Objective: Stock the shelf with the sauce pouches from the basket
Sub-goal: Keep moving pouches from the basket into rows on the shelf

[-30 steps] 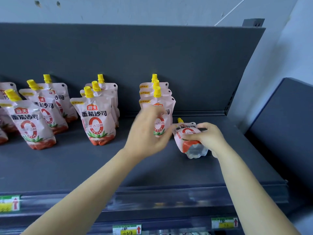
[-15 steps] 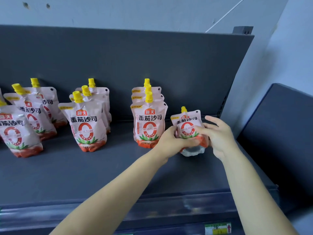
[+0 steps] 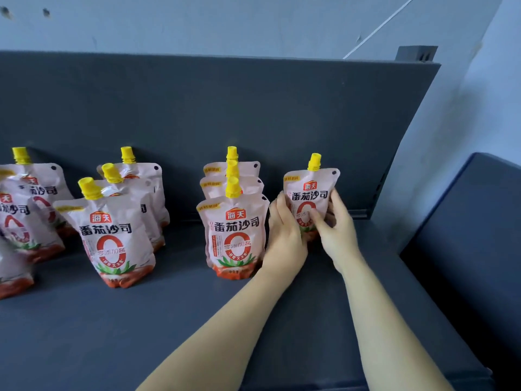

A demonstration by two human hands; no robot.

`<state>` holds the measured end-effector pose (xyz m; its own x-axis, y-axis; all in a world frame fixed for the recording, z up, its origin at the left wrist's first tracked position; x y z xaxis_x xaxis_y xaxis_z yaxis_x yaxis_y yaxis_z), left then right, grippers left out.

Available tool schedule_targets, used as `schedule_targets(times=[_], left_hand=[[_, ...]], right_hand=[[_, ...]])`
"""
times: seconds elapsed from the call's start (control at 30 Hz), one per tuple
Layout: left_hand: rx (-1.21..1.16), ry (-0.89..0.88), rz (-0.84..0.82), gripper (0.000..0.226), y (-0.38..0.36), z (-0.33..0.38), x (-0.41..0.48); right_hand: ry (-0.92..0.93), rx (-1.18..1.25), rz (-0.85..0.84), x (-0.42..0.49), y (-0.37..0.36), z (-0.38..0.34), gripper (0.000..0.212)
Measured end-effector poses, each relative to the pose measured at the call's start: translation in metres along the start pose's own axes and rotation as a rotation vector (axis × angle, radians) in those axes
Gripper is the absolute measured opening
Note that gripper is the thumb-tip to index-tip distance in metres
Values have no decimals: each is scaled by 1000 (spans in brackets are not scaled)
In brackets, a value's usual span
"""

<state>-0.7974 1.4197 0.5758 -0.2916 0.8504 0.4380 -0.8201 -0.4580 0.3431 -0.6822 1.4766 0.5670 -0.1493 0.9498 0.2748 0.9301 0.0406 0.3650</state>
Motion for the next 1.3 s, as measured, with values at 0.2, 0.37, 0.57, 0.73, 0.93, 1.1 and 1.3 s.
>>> schedule_targets(times=[0.2, 0.37, 0.57, 0.73, 0.93, 1.1, 1.3], left_hand=[[146, 151, -28, 96, -13, -24, 20], [118, 120, -30, 95, -17, -26, 23], [80, 104, -29, 95, -20, -25, 21], [76, 95, -78, 93, -25, -22, 15], [216, 209, -321, 112, -37, -8, -23], [406, 87, -658, 86, -4, 41, -81], [570, -204, -402, 65, 189, 85, -165]], right_hand=[[-24, -142, 39, 8, 1, 21, 83], [-5, -160, 37, 10, 3, 25, 87], [-2, -166, 58, 9, 4, 24, 83], [-55, -224, 161, 6, 14, 30, 75], [-131, -215, 337, -18, 54, -3, 67], [-94, -352, 376, -81, 86, -84, 61], [128, -382, 218, -187, -24, -193, 35]])
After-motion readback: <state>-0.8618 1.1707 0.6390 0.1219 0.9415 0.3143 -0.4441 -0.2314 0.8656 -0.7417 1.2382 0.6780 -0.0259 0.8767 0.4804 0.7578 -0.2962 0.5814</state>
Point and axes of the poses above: each hand's wrist, its own x-axis towards the middle knuckle, its own y-axis out of the back of the hand, z = x × y, the point moved 10 cm from there along x, towards the middle knuckle, and after that the axes turned 15 degrees about -x, right-handed, at the moved point
